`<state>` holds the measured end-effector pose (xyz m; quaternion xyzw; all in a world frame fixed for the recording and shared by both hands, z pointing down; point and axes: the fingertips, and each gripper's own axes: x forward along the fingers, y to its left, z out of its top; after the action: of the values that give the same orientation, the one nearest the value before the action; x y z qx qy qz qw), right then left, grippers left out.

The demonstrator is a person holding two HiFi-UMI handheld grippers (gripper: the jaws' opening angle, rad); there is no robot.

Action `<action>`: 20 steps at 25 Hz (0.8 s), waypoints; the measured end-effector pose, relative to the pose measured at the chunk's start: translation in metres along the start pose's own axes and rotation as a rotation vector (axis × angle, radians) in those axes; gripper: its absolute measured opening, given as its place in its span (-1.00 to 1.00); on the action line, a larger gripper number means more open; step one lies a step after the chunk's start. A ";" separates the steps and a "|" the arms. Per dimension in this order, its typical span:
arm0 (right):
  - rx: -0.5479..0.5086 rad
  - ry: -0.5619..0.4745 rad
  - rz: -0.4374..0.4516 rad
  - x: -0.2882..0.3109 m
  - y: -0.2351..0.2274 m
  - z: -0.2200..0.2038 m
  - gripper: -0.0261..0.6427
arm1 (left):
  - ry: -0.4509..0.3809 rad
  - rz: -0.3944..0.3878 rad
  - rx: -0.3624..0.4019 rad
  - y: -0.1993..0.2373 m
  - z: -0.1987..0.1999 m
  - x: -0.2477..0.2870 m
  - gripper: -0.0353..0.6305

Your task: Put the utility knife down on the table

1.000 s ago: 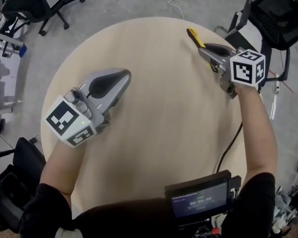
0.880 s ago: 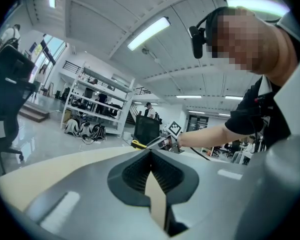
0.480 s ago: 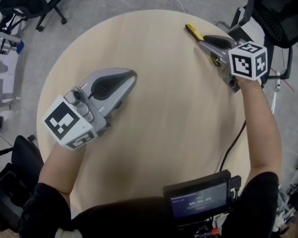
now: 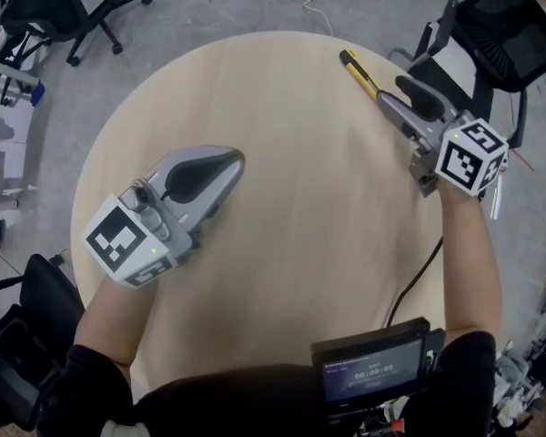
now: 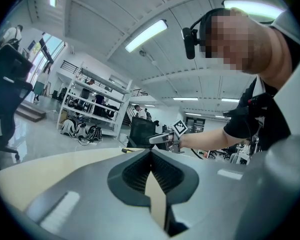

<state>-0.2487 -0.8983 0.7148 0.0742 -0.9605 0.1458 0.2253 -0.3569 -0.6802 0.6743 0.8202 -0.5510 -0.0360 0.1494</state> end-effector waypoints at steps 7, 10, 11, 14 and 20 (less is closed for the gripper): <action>0.027 -0.053 -0.014 -0.063 0.024 0.009 -0.28 | -0.009 0.011 -0.045 -0.031 0.014 -0.017 -0.90; 0.041 -0.104 -0.001 -0.090 0.044 0.031 -0.36 | -0.048 -0.005 -0.037 -0.052 0.043 -0.021 -0.90; 0.039 -0.121 0.002 -0.099 0.051 0.040 -0.39 | -0.062 -0.012 -0.028 -0.058 0.055 -0.023 -0.90; 0.028 -0.162 0.000 -0.126 0.075 0.067 -0.52 | -0.102 -0.023 -0.015 -0.075 0.090 -0.033 -0.90; 0.036 -0.225 0.028 -0.180 0.127 0.102 -0.74 | -0.141 -0.056 -0.024 -0.128 0.132 -0.052 -0.90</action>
<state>-0.1570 -0.7963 0.5146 0.0808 -0.9778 0.1570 0.1125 -0.2924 -0.6151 0.5062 0.8289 -0.5365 -0.1044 0.1192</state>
